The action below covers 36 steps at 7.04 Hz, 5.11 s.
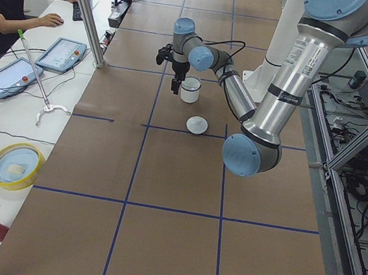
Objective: Remove funnel from cup
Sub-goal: 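Reach the left gripper down to the clear glass funnel in the mug, then close the left gripper on the funnel's rim, then lift the funnel out of the mug and carry it farther from the robot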
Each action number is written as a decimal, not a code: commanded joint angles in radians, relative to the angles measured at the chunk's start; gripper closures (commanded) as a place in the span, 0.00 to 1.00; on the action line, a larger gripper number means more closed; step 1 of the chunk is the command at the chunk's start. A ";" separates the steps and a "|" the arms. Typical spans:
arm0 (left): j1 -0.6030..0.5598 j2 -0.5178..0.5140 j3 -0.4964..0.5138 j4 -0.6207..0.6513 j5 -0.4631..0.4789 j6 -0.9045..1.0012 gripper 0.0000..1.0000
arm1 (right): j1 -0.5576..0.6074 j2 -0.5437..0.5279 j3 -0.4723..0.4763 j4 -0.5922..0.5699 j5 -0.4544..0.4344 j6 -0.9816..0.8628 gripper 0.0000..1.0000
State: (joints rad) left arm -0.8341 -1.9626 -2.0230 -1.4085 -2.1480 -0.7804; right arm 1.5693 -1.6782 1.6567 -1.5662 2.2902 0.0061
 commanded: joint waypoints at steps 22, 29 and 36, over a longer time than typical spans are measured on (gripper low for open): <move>0.176 -0.133 0.090 -0.018 0.146 -0.244 1.00 | 0.000 0.002 0.000 0.000 0.000 0.000 0.00; -0.081 -0.134 -0.025 -0.034 0.052 -0.025 1.00 | 0.000 0.000 0.000 0.000 0.000 0.000 0.00; -0.039 0.022 0.402 -0.968 0.722 -0.101 1.00 | 0.000 0.000 0.000 0.000 0.000 0.000 0.00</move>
State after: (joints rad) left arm -0.8986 -1.9837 -1.7093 -2.1985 -1.5412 -0.8430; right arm 1.5693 -1.6777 1.6567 -1.5662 2.2902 0.0061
